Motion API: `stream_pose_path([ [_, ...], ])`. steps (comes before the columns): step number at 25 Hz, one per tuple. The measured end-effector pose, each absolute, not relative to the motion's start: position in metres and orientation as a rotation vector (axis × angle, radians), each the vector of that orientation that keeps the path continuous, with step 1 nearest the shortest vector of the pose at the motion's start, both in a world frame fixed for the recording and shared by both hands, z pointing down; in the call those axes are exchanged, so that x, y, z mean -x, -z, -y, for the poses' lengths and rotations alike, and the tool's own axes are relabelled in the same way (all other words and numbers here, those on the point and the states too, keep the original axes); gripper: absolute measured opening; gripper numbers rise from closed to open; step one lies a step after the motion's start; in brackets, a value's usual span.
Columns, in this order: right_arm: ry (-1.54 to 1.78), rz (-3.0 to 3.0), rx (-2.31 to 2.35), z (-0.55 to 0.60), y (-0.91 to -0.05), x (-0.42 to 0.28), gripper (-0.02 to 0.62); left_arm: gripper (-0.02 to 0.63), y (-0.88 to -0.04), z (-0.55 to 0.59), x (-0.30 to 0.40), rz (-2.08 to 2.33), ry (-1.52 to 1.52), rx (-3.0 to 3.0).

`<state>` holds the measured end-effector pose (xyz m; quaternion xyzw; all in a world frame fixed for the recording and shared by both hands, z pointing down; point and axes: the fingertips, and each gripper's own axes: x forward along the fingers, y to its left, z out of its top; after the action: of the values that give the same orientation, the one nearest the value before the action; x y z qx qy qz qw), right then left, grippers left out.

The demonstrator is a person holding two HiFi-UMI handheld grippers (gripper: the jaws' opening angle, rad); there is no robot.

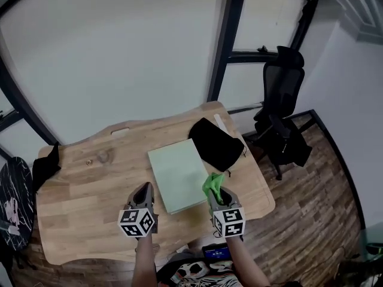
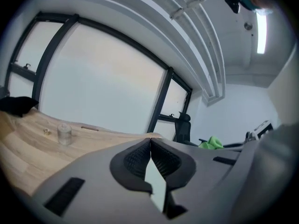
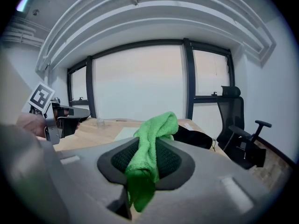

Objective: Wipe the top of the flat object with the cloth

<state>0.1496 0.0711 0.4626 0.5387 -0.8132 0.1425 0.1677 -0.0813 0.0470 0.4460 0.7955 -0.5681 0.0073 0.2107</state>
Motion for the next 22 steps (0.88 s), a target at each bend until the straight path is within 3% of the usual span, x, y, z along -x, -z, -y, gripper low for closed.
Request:
stream_pose_path([
  [14,-0.378,2.338,-1.471,-0.009,-0.468,-0.119,0.089,0.007,-0.426,0.006,0.102,1.580,0.070,-2.273],
  [22,-0.378,2.316,-1.425,0.023,-0.487,-0.109,0.089,0.008,-0.466,0.028,0.111,1.550,0.032,-2.175],
])
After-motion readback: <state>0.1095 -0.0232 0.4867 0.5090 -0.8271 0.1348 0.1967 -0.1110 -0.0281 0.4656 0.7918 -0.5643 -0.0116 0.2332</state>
